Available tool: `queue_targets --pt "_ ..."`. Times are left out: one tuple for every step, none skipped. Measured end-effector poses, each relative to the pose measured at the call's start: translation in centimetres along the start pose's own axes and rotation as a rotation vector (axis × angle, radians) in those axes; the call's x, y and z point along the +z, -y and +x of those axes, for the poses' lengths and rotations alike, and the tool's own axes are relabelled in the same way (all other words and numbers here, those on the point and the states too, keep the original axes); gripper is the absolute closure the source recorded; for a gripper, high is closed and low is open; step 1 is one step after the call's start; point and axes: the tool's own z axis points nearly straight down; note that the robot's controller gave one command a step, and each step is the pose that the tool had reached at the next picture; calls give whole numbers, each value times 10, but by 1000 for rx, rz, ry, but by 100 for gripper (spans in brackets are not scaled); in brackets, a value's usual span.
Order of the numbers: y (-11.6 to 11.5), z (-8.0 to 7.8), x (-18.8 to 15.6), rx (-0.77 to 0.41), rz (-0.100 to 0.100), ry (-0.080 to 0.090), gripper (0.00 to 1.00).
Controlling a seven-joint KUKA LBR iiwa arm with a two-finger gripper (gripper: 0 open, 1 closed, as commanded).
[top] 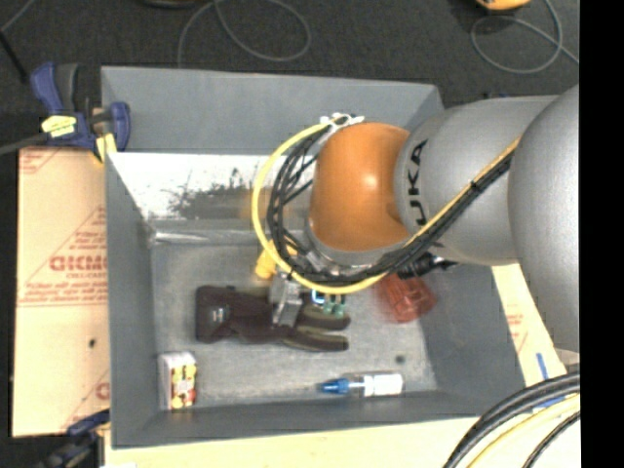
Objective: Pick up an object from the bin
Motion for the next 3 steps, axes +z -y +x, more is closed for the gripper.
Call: queue_targets --pt "-3 8 13 12 9 -31 100" --pt "0 8 -8 16 3 -13 100" --pt "-28 13 14 -77 7 -21 100"
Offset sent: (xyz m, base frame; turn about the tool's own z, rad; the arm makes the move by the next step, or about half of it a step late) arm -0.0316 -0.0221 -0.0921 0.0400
